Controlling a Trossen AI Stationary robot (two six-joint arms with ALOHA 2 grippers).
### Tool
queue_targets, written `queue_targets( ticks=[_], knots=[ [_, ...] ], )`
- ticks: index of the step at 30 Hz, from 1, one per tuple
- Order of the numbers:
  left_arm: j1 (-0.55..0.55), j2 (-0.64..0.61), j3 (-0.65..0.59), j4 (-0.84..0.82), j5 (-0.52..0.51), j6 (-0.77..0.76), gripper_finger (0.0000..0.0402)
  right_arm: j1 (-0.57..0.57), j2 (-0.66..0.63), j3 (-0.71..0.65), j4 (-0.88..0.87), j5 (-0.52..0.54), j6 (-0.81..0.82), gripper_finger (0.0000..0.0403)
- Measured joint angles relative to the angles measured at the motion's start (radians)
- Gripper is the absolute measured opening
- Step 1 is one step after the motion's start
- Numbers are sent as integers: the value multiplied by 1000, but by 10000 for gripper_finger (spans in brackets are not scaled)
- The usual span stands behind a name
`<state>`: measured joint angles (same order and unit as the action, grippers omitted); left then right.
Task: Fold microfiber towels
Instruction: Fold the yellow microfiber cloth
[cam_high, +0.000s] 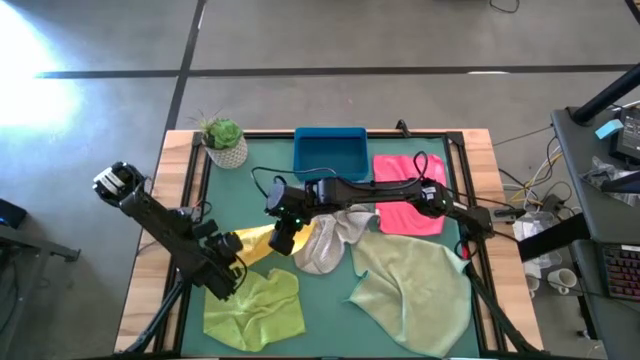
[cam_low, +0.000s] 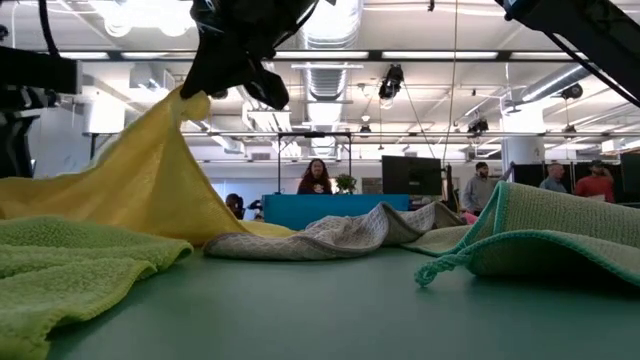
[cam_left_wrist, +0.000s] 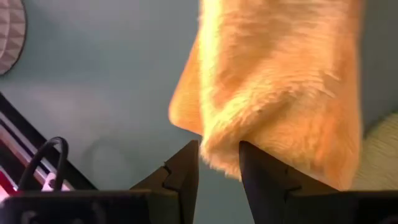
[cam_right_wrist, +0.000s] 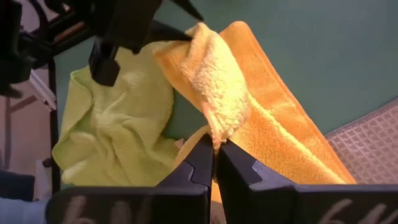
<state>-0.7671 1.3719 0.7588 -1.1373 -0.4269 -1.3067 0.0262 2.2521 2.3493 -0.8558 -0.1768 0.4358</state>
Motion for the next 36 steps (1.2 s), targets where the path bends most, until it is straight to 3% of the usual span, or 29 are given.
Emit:
queue_targets(
  ticks=[10,19,24,36],
  knots=[
    [22,-177,-70,5,9,3,99,0,1,0,0,22,57,8],
    [20,-323,-62,152,141,-53,99,-4,1,0,2,22,65,8],
    [19,-283,-62,245,142,-76,99,-8,1,0,4,22,64,8],
    [19,-51,-12,229,138,-130,99,-14,1,0,4,13,41,8]
  ],
)
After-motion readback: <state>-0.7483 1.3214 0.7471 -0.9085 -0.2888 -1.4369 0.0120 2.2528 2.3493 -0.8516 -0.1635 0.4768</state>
